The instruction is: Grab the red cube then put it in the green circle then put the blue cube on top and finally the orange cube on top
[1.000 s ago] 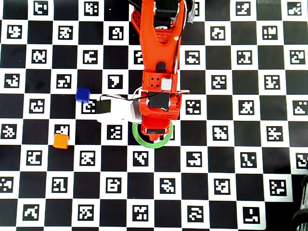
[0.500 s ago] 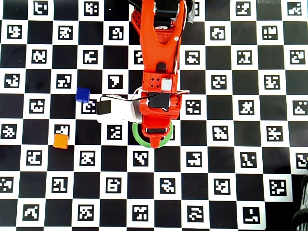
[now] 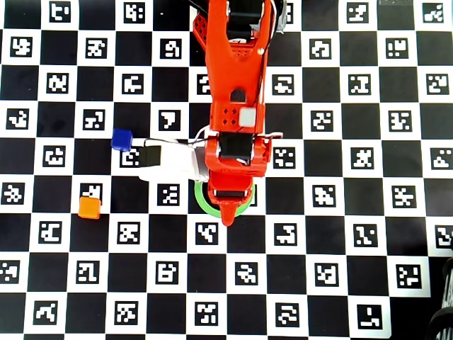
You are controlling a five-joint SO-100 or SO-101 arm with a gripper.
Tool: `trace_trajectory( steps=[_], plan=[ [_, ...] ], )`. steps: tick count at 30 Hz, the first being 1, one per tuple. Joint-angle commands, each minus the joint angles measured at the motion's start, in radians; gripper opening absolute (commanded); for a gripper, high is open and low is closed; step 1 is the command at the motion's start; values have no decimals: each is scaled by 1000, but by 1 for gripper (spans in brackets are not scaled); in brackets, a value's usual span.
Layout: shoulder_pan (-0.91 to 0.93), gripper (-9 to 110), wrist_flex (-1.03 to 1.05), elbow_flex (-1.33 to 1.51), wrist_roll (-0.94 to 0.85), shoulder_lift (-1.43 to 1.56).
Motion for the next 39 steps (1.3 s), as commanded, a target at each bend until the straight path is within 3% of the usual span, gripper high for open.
trace_trajectory(
  steps=[1,8,16,26,39],
  plan=[
    [38,43,123,-129,-52,123],
    [199,43,258,-225,-233,155],
    [472,45,258,-278,-503,103],
    [712,47,123,-221,-712,-21],
    [790,48,-118,57,-804,-74]
  ],
)
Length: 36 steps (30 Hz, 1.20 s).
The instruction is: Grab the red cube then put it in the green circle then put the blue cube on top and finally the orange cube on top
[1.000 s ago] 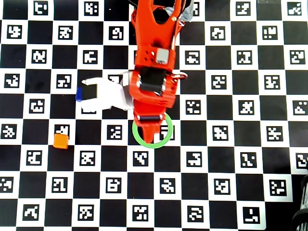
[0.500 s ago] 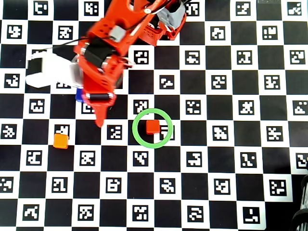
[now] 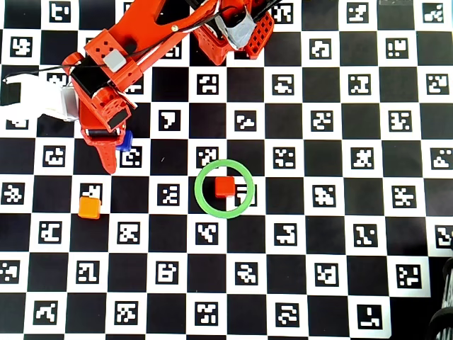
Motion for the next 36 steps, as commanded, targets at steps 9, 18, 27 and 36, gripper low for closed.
trace_trajectory(
  steps=[9,18,27,36],
  plan=[
    [9,48,-198,158,6,-18],
    [8,48,-299,181,28,-71],
    [-5,48,-334,196,43,-86],
    [-29,48,-334,219,64,-77]
  ],
)
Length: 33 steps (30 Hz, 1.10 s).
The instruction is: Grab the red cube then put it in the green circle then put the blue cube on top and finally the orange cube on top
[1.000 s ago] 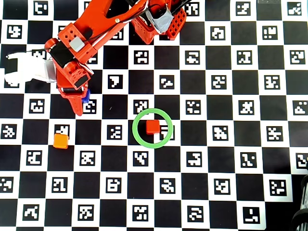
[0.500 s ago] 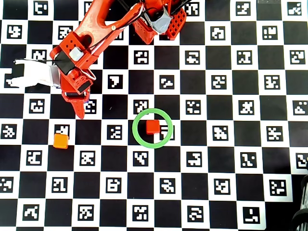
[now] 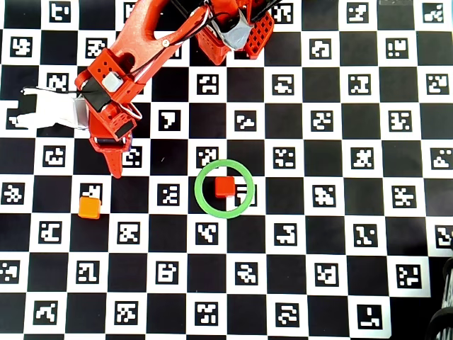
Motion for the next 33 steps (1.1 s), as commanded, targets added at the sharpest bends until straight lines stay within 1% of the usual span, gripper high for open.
trace_trajectory(
  steps=[1,15,22,33],
  plan=[
    [-12,48,-6,-5,11,26],
    [-14,48,-21,3,14,31],
    [-12,40,-28,8,17,34],
    [-14,40,-37,11,67,37]
  ],
)
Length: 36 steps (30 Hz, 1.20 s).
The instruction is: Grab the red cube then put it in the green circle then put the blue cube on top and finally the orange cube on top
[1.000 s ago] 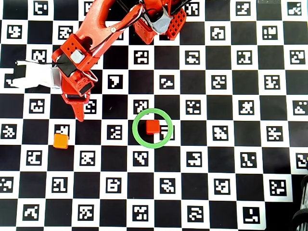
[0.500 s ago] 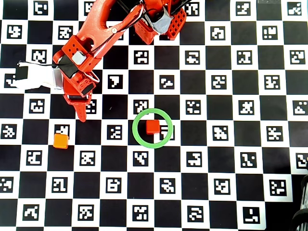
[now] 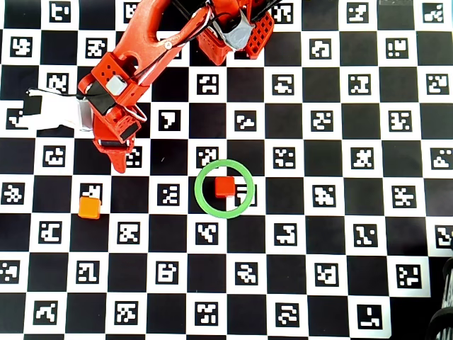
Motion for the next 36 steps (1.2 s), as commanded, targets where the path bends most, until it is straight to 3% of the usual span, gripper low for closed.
trace_trajectory(
  steps=[1,8,20,23,36],
  plan=[
    [-9,40,-20,-6,17,38],
    [-12,37,-23,-3,28,41],
    [-11,10,-31,0,34,49],
    [-11,7,-8,-12,31,64],
    [-8,6,492,-509,26,141]
  ],
)
